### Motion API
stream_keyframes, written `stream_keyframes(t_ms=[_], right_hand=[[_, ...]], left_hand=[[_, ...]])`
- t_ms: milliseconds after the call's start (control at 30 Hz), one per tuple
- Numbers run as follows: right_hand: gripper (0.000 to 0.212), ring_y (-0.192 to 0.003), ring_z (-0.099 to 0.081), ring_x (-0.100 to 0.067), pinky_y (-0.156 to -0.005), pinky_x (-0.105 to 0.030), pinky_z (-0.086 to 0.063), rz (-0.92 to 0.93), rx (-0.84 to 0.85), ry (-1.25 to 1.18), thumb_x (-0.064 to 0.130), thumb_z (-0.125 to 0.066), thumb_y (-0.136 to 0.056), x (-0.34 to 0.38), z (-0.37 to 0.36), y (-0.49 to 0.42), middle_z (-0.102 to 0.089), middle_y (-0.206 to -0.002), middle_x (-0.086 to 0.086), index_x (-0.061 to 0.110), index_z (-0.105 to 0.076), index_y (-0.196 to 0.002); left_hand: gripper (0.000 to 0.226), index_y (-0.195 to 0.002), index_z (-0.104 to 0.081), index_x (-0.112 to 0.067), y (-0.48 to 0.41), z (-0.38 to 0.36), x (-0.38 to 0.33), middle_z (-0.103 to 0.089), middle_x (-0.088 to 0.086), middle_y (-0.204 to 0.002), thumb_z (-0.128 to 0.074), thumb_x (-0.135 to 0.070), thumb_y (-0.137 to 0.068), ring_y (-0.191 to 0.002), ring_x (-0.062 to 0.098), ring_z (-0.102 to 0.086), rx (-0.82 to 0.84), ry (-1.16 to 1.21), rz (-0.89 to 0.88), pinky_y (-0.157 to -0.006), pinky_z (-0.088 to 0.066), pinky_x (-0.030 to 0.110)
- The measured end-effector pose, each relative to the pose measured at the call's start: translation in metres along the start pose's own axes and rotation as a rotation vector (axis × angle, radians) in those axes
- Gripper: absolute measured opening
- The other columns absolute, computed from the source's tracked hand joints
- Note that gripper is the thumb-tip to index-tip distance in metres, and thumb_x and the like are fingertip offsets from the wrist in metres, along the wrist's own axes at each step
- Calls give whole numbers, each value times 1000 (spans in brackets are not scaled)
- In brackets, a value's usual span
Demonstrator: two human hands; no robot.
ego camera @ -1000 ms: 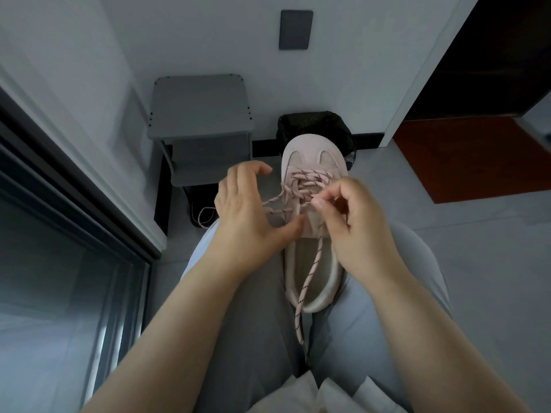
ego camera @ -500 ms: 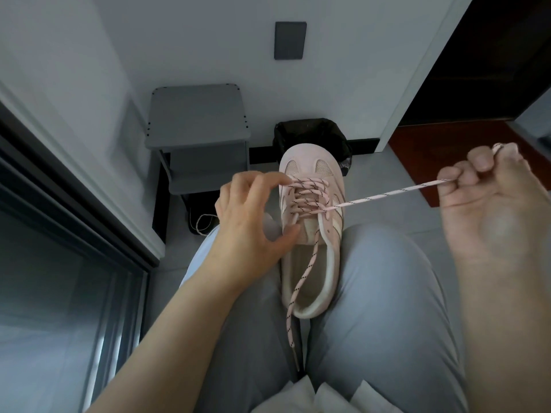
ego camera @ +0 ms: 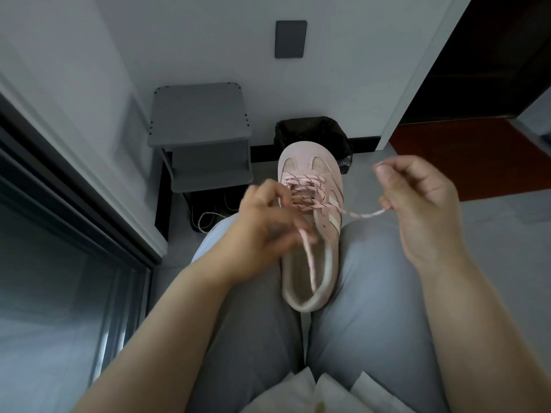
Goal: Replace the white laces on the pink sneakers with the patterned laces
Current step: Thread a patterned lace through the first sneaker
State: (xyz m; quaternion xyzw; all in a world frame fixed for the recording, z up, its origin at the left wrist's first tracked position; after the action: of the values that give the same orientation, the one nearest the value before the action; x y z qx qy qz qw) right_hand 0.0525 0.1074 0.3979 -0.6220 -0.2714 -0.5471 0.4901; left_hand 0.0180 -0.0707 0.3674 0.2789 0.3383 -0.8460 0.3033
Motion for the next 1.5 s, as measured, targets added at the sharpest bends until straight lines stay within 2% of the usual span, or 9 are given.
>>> stream_keyframes(t_ms=[133, 233, 333, 433, 600, 1100, 1300, 1400, 1500], right_hand=[[20, -70, -55, 9, -64, -2, -36, 110, 293, 222, 2, -60, -85, 7, -29, 9, -64, -74, 27, 18, -68, -95], [20, -79, -60, 7, -70, -5, -39, 114, 399, 398, 17, -64, -83, -5, -40, 17, -66, -82, 27, 29, -69, -97], [18, -71, -62, 3, -71, -8, -43, 10, 369, 426, 13, -74, -76, -15, -35, 18, -70, -74, 14, 30, -69, -78], [21, -72, -62, 5, -67, -6, -43, 15, 386, 535, 14, -75, -74, -14, -38, 20, -68, -75, 21, 32, -66, -68], [14, -78, -63, 3, -70, -13, -46, 11, 383, 628, 16, -73, -76, -12, -36, 22, -69, -74, 20, 29, -70, -73], [8, -75, -63, -7, -66, -32, -52, 198, 420, 764, 22, -66, -78, 2, -53, 25, -72, -81, 8, 21, -73, -81], [14, -71, -61, 2, -65, -11, -42, -29, 345, 571, 33, -73, -76, -18, -39, 19, -69, -75, 17, 30, -61, -81], [32, -77, -55, -4, -72, -20, -42, 2, 256, 632, 58, -57, -80, -19, -37, 16, -63, -79, 10, 26, -60, -83], [27, -97, -47, -18, -86, -32, -37, -17, 357, 798, 44, -52, -88, -29, -50, 15, -50, -93, 6, 20, -63, -82]], left_hand=[[14, -75, -62, -19, 4, 34, 36, -61, -13, -73, -58, -21, -88, -72, -4, -54, -155, 482, 302, -74, -41, 10], [13, -80, -64, -17, 14, 48, 68, -59, -17, -58, -55, -19, -90, -54, -5, -50, -210, 350, 569, -55, -37, 2], [25, -108, -57, -23, 25, 55, 94, -60, -9, -82, -65, -23, -84, -65, 0, -52, -258, 160, 750, -55, -37, 0], [58, -127, -44, -23, 17, 62, 75, -48, -5, -105, -73, -19, -77, -92, 10, -46, -356, -49, 583, -82, -37, 17], [19, -92, -65, -35, -5, 29, -2, -47, -14, -97, -55, -38, -77, -97, 12, -39, -221, -170, 142, -87, -26, 26], [31, -83, -72, -39, 0, -3, 7, -38, -11, -87, -59, -60, -64, -88, 14, -31, -162, -173, 222, -77, -24, 23], [23, -83, -72, -40, -2, -4, 9, -34, -17, -78, -63, -50, -64, -85, 15, -31, -179, -107, 248, -79, -24, 17], [18, -78, -72, -40, 1, -1, 13, -36, -16, -79, -65, -48, -64, -86, 14, -32, -168, -85, 280, -77, -25, 25], [19, -83, -66, -46, 9, 9, 21, -37, -17, -79, -68, -45, -64, -83, 5, -32, -141, -38, 312, -83, -30, 29]])
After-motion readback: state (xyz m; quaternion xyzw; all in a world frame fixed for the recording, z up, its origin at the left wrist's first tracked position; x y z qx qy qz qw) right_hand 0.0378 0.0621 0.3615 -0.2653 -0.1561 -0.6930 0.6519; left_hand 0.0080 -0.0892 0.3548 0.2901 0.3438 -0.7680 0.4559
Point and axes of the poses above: each hand's wrist, its own y-axis away from the middle knuckle, its own z-axis out of the back of the hand, x = y × z, the point moved 10 cm from there along -y, towards the middle knuckle
